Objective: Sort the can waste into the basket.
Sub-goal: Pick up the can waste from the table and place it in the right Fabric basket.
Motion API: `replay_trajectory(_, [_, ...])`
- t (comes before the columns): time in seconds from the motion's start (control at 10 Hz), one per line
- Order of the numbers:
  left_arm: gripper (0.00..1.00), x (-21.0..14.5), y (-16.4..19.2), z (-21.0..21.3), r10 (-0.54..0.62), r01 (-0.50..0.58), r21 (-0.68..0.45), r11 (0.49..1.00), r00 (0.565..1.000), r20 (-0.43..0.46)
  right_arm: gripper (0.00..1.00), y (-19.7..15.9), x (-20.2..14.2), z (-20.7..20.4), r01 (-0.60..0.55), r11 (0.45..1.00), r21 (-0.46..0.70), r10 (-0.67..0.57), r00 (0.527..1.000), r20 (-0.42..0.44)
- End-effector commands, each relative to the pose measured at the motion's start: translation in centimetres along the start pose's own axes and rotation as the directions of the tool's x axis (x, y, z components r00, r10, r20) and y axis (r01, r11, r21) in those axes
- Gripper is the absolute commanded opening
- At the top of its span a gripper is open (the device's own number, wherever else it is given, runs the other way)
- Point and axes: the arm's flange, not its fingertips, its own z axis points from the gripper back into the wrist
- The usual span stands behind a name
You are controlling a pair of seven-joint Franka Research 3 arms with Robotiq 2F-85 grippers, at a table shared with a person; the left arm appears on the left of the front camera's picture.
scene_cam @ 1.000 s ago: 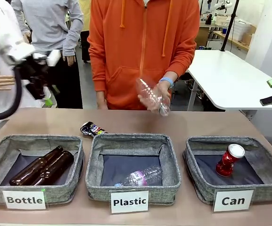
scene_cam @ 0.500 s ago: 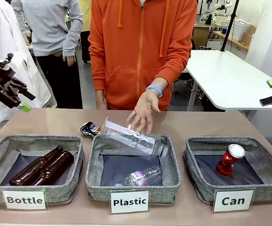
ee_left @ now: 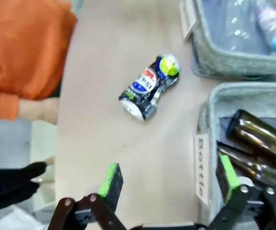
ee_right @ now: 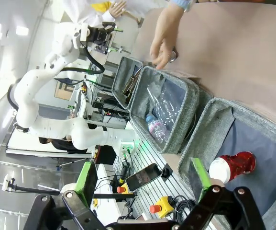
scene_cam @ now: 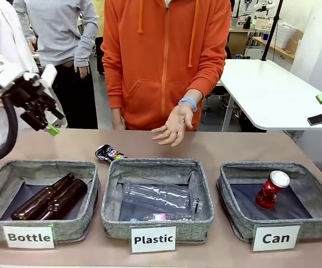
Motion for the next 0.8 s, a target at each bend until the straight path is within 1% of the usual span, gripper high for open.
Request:
replay_trajectory(0.0, [1.0,3.1,0.8,-2.0,-0.115,0.109,-0.053,0.993,0.983,-0.143,1.0,0.1,-0.2,0.1,-0.014,1.0,0.001,0.014,1.0,-0.006])
replay_trajectory(0.1, [1.0,5.3,1.5,-3.7,-0.143,0.135,-0.054,0.989,0.968,-0.208,1.0,0.1,-0.2,0.1,-0.014,1.0,0.001,0.014,1.0,-0.006])
replay_trajectory(0.2, [1.0,7.1,2.2,-5.8,-0.197,0.18,-0.088,0.98,0.943,-0.269,1.0,0.1,-0.2,0.1,-0.014,1.0,0.001,0.014,1.0,-0.006])
replay_trajectory(0.3, [1.0,8.6,3.1,-8.2,-0.225,0.222,-0.051,0.974,0.898,-0.379,1.0,0.1,-0.2,0.1,-0.014,1.0,0.001,0.014,1.0,-0.006])
replay_trajectory(0.4, [1.0,10.0,3.5,-10.0,-0.282,0.27,-0.087,0.959,0.87,-0.404,1.0,0.1,-0.2,0.1,-0.014,1.0,0.001,0.014,1.0,-0.006])
replay_trajectory(0.5, [1.0,11.3,3.9,-11.7,-0.352,0.318,-0.151,0.936,0.847,-0.399,1.0,0.1,-0.2,0.1,-0.014,1.0,0.001,0.014,1.0,-0.006])
replay_trajectory(0.6, [1.0,12.4,4.3,-13.8,-0.348,0.313,-0.152,0.938,0.839,-0.418,1.0,0.1,-0.2,0.1,-0.014,1.0,0.001,0.014,1.0,-0.006])
replay_trajectory(0.7, [1.0,12.7,4.5,-15.6,-0.384,0.32,-0.218,0.922,0.822,-0.42,1.0,0.1,-0.2,0.1,-0.014,1.0,0.001,0.014,1.0,-0.006])
